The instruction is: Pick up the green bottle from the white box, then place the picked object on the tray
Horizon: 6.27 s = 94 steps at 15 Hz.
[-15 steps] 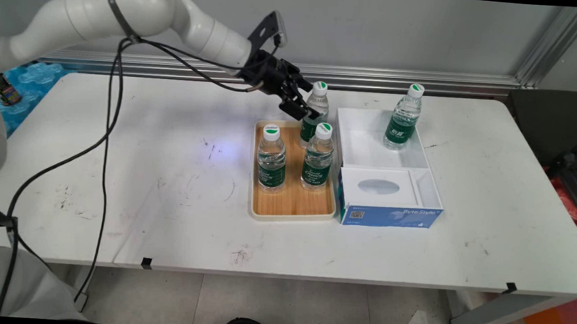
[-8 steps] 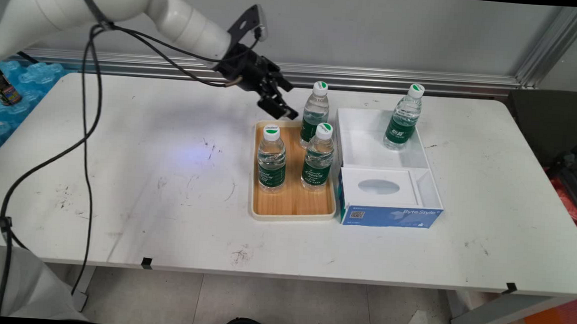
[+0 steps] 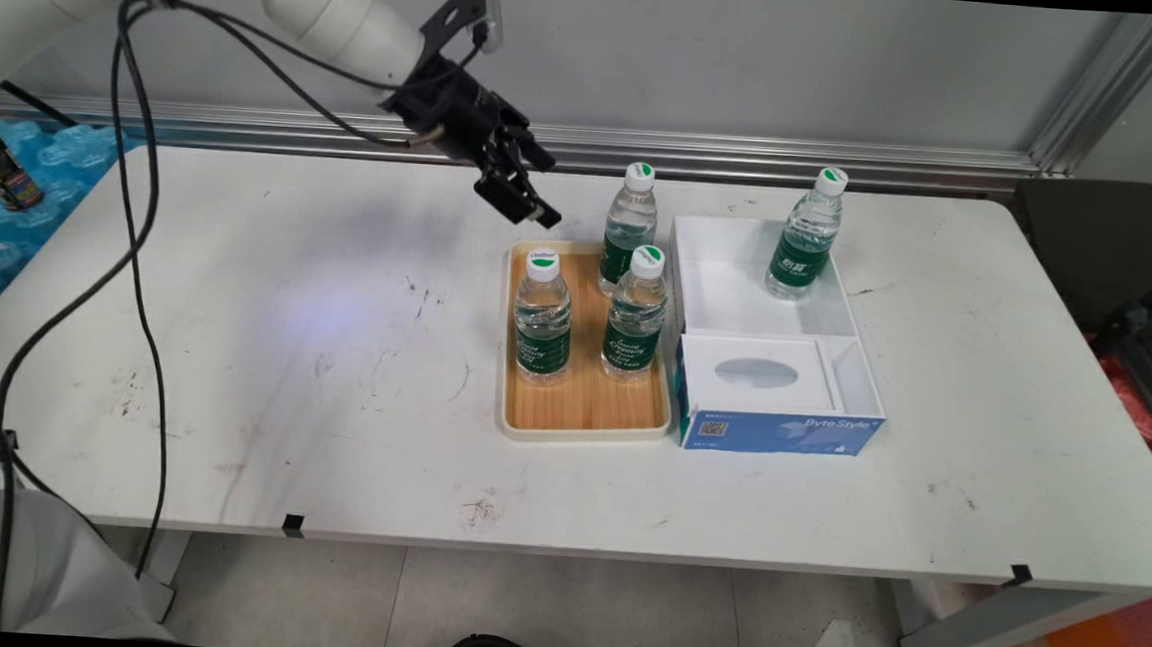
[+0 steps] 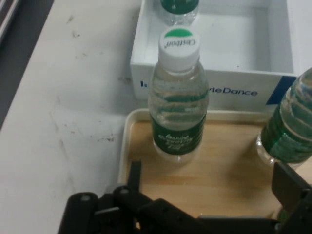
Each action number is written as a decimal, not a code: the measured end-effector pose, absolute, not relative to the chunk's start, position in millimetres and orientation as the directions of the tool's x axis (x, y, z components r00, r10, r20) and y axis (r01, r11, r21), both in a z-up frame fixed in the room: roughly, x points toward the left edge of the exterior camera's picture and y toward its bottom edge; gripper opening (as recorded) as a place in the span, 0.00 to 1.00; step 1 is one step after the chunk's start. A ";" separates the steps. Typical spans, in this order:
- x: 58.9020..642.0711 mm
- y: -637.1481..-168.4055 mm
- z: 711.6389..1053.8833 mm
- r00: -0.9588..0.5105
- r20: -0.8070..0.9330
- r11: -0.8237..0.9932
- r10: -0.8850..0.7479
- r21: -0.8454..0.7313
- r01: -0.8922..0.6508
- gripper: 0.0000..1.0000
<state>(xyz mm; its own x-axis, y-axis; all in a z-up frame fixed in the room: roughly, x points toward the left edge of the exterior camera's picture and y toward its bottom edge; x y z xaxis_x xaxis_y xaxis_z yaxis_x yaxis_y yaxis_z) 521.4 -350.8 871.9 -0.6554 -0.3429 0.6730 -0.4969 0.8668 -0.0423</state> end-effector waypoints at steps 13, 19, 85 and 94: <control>475.3 -387.9 924.1 -0.619 0.738 0.884 -0.268 -0.068 -0.463 1.00; 431.4 -414.4 919.7 -0.579 0.774 0.875 -0.255 -0.071 -0.480 1.00; 350.5 -462.6 898.8 -0.530 0.810 0.835 -0.250 -0.097 -0.541 0.00; 414.2 -448.8 920.4 -0.613 0.761 0.822 -0.214 -0.198 -0.533 0.00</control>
<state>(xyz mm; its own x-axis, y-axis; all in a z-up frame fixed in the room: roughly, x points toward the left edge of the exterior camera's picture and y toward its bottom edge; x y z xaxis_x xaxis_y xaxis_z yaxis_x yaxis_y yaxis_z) 414.2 -448.8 920.4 -0.6127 -0.2136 0.7609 -0.5331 0.8225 -0.1984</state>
